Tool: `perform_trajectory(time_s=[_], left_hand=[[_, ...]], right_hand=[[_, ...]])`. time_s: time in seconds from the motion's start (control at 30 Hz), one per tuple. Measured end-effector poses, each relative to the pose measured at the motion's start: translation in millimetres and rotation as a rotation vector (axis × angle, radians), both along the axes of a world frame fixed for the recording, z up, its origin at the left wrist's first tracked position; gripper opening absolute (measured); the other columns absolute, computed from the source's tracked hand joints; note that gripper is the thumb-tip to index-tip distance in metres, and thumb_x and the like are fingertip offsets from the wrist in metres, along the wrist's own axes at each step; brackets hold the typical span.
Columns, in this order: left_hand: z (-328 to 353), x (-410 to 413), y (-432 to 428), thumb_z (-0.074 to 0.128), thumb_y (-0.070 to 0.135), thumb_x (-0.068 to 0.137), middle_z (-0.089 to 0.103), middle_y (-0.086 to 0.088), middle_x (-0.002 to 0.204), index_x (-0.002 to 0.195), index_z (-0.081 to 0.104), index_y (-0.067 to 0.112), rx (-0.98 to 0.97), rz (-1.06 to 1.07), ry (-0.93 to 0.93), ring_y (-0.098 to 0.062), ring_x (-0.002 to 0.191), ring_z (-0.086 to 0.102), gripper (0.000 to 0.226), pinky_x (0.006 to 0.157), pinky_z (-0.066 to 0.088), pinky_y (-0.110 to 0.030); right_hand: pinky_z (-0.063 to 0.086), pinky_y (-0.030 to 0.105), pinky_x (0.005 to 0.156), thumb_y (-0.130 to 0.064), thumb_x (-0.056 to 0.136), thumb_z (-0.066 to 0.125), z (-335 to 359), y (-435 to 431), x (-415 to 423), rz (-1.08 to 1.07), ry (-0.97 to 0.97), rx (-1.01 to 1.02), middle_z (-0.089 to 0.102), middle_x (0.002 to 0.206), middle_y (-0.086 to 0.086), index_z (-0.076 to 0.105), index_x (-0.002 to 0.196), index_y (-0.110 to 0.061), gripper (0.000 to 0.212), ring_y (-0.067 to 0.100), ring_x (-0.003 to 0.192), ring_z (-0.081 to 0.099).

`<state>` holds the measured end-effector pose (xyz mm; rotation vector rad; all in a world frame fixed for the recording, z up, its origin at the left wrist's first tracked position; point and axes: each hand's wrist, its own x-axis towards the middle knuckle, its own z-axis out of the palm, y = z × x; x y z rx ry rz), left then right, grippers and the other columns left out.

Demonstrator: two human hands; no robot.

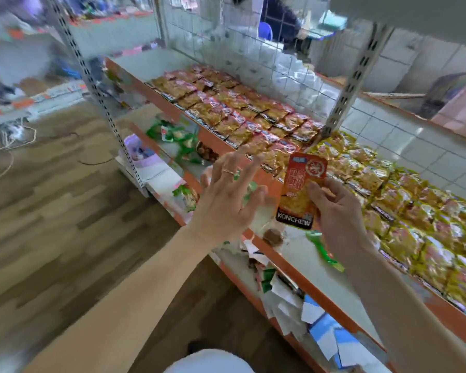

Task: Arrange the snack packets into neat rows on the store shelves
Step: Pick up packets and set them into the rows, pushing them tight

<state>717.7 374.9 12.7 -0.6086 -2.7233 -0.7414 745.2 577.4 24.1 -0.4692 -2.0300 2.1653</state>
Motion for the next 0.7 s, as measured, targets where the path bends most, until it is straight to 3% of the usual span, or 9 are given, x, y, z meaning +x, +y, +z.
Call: perform_trajectory(time_s=[0.07, 0.2, 0.3, 0.4, 0.53, 0.7], left_hand=[[3, -10, -30, 0.026, 0.055, 0.100, 0.020, 0.002, 0.164, 0.155, 0.028, 0.032, -0.006, 0.004, -0.005, -0.023, 0.148, 0.017, 0.060, 0.114, 0.021, -0.052], [5, -28, -73, 0.024, 0.058, 0.098, 0.023, 0.003, 0.162, 0.155, 0.028, 0.033, -0.005, 0.018, -0.023, -0.023, 0.147, 0.019, 0.062, 0.113, 0.021, -0.053], [4, -43, -93, 0.027, 0.056, 0.099, 0.021, 0.005, 0.163, 0.155, 0.026, 0.036, 0.012, 0.022, -0.030, -0.024, 0.148, 0.020, 0.060, 0.112, 0.023, -0.055], [2, -60, -106, 0.027, 0.056, 0.098, 0.020, 0.004, 0.164, 0.155, 0.024, 0.037, 0.028, 0.031, -0.040, -0.025, 0.148, 0.020, 0.060, 0.112, 0.021, -0.055], [1, -87, -119, 0.027, 0.055, 0.099, 0.026, 0.001, 0.161, 0.155, 0.025, 0.034, -0.003, 0.024, -0.032, -0.024, 0.146, 0.021, 0.059, 0.112, 0.021, -0.055], [-4, -145, -133, 0.024, 0.055, 0.099, 0.023, 0.002, 0.162, 0.155, 0.024, 0.035, -0.058, -0.023, -0.055, -0.025, 0.147, 0.019, 0.060, 0.113, 0.019, -0.054]], right_hand=[[0.057, 0.027, 0.069, -0.020, 0.098, 0.062, 1, -29, -13, 0.023, 0.006, 0.001, 0.075, 0.101, 0.010, 0.068, 0.100, -0.019, 0.007, 0.017, 0.083, 0.072], [0.056, 0.035, 0.083, -0.010, 0.098, 0.059, 4, -75, -36, 0.030, -0.028, -0.112, 0.074, 0.094, 0.003, 0.067, 0.097, -0.016, 0.010, 0.014, 0.083, 0.071], [0.055, 0.030, 0.075, -0.002, 0.097, 0.057, 4, -99, -52, 0.042, -0.064, -0.163, 0.071, 0.088, -0.001, 0.065, 0.095, -0.015, 0.015, 0.010, 0.077, 0.070], [0.056, 0.027, 0.072, -0.003, 0.098, 0.057, 1, -113, -65, 0.050, -0.072, -0.157, 0.070, 0.094, 0.002, 0.064, 0.097, -0.014, 0.013, 0.010, 0.080, 0.070], [0.057, 0.039, 0.086, -0.006, 0.097, 0.060, -2, -126, -93, 0.017, -0.088, -0.121, 0.070, 0.107, 0.011, 0.065, 0.108, -0.009, 0.013, 0.022, 0.096, 0.069], [0.056, 0.043, 0.090, -0.004, 0.096, 0.060, -9, -142, -137, -0.018, -0.112, -0.172, 0.070, 0.099, 0.006, 0.066, 0.103, -0.011, 0.011, 0.019, 0.093, 0.069]])
